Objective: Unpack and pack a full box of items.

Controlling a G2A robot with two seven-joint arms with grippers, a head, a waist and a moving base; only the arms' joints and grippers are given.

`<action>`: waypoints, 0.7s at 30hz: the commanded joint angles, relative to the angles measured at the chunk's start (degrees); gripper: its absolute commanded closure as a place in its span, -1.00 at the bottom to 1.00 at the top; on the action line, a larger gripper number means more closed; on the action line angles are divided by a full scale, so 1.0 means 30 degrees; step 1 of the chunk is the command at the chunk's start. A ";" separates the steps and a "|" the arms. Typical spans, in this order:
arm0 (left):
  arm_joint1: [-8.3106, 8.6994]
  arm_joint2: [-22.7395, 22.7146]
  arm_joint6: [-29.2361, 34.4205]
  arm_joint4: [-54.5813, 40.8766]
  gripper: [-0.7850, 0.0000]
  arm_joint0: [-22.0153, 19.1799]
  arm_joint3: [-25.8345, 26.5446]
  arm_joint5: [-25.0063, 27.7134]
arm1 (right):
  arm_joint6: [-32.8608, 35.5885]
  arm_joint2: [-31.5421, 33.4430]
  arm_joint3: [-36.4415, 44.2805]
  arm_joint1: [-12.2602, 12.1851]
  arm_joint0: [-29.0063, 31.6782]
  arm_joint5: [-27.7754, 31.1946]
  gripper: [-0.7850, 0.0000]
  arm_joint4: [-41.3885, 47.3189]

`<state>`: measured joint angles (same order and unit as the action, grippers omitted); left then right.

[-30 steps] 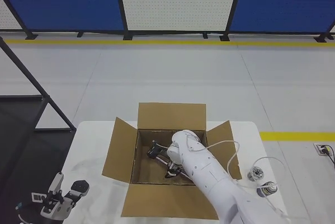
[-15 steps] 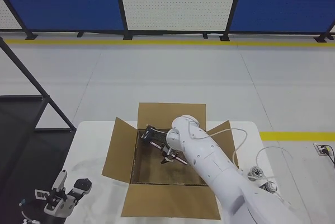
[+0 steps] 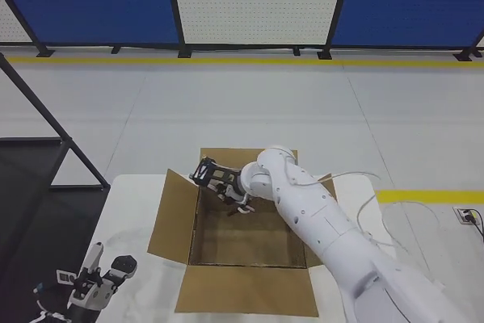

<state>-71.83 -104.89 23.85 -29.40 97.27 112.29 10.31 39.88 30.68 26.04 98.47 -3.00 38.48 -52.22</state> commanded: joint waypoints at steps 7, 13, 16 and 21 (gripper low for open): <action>0.0004 0.0062 -0.0064 0.0113 -1.00 -0.0006 0.0022 -0.0041 | 0.2348 0.3650 1.0182 -0.3334 0.3880 -0.0711 1.00 -0.1502; 0.0002 0.0190 -0.0116 0.0276 -1.00 0.0022 -0.0011 -0.0041 | 0.6395 0.8601 2.1163 -0.5710 1.0467 -0.1257 1.00 -0.2420; 0.0008 0.0251 -0.0109 0.0379 -1.00 -0.0008 -0.0040 -0.0092 | 0.6895 1.0179 2.3788 -0.6221 1.2508 -0.0970 1.00 -0.2008; 0.0014 0.0282 -0.0129 0.0478 -1.00 -0.0016 -0.0107 -0.0125 | 0.6910 1.1185 2.4640 -0.6476 1.3548 -0.1291 1.00 -0.1301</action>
<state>-71.80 -104.05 23.46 -28.02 97.22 111.99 9.95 60.59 64.36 100.09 79.01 37.77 34.47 -56.07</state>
